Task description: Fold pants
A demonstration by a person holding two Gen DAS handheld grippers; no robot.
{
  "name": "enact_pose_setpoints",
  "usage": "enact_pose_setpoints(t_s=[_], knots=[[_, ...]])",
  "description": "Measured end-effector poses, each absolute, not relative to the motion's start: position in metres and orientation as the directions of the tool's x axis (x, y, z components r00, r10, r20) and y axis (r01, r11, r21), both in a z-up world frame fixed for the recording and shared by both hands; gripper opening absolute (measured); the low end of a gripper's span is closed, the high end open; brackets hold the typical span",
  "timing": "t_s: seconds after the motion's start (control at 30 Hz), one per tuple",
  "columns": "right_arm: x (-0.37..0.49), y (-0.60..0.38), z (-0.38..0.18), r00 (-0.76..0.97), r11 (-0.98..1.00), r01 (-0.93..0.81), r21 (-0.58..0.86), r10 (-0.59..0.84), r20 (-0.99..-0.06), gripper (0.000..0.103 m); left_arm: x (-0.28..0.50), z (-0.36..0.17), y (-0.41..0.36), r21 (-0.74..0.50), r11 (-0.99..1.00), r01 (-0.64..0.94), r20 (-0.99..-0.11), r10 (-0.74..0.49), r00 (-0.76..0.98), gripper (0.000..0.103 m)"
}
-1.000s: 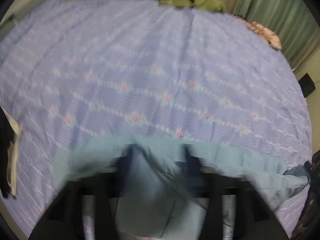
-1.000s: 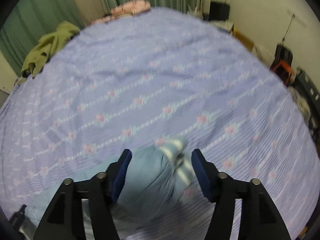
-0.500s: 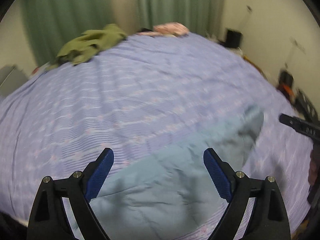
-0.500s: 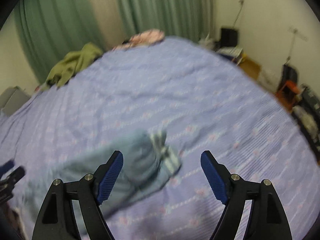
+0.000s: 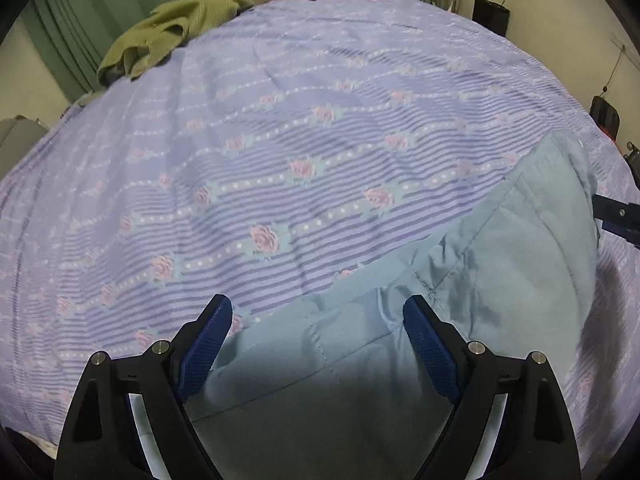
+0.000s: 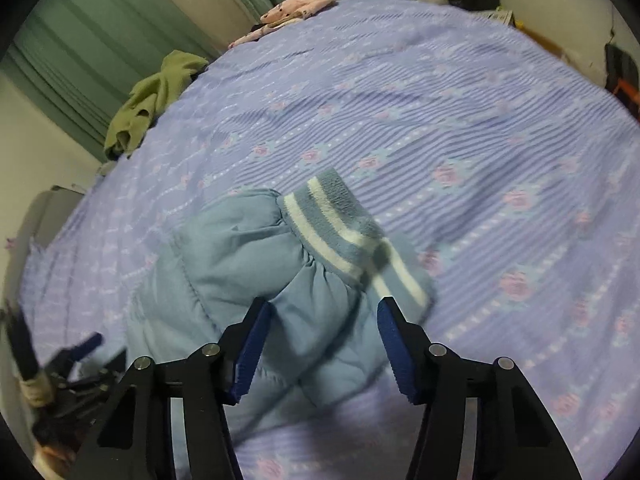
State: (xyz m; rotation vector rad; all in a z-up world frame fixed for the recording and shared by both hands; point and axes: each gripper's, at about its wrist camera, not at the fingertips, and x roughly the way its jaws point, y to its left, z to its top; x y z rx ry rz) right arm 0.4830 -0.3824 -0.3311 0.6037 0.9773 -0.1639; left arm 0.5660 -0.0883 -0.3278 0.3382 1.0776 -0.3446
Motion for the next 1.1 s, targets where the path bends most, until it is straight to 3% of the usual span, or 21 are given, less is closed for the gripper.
enact_pose_setpoints(t_s=[0.13, 0.2, 0.27, 0.47, 0.57, 0.63, 0.7, 0.77, 0.9, 1.1], knots=[[0.497, -0.389, -0.357, 0.544, 0.764, 0.419, 0.491, 0.221, -0.809, 0.056, 0.565, -0.334, -0.086, 0.086, 0.904, 0.419, -0.897, -0.112, 0.427, 0.089], [0.498, -0.389, -0.361, 0.553, 0.744, 0.416, 0.523, 0.251, -0.795, 0.033, 0.565, -0.335, -0.086, 0.086, 0.906, 0.414, -0.896, -0.112, 0.431, 0.089], [0.492, -0.387, -0.35, 0.561, 0.765, 0.418, 0.49, 0.207, -0.802, 0.023, 0.566, -0.335, -0.088, 0.082, 0.905, 0.416, -0.894, -0.117, 0.431, 0.089], [0.458, -0.38, -0.323, 0.507, 0.789, 0.53, 0.309, -0.003, -0.862, 0.021, 0.572, -0.334, -0.099, 0.088, 0.91, 0.406, -0.89, -0.111, 0.442, 0.089], [0.464, -0.373, -0.328, 0.466, 0.819, 0.523, 0.234, -0.046, -0.883, 0.026, 0.572, -0.324, -0.096, 0.103, 0.913, 0.395, -0.887, -0.095, 0.451, 0.086], [0.463, -0.369, -0.319, 0.466, 0.837, 0.51, 0.198, -0.076, -0.882, 0.04, 0.565, -0.301, -0.085, 0.089, 0.917, 0.39, -0.858, -0.128, 0.498, 0.087], [0.455, -0.36, -0.292, 0.489, 0.845, 0.524, 0.107, -0.196, -0.85, 0.065, 0.558, -0.279, -0.069, 0.06, 0.911, 0.407, -0.828, -0.182, 0.53, 0.09], [0.441, -0.347, -0.266, 0.537, 0.846, 0.527, 0.081, -0.258, -0.803, 0.074, 0.557, -0.264, -0.052, 0.007, 0.872, 0.489, -0.83, -0.268, 0.49, 0.094], [0.429, -0.315, -0.247, 0.578, 0.897, 0.429, 0.102, -0.185, -0.795, 0.074, 0.568, -0.267, -0.041, 0.012, 0.775, 0.631, -0.888, -0.282, 0.364, 0.094], [0.435, -0.264, -0.28, 0.518, 0.928, 0.307, 0.21, 0.022, -0.855, 0.074, 0.591, -0.307, -0.048, -0.032, 0.717, 0.696, -0.958, -0.222, 0.184, 0.09]])
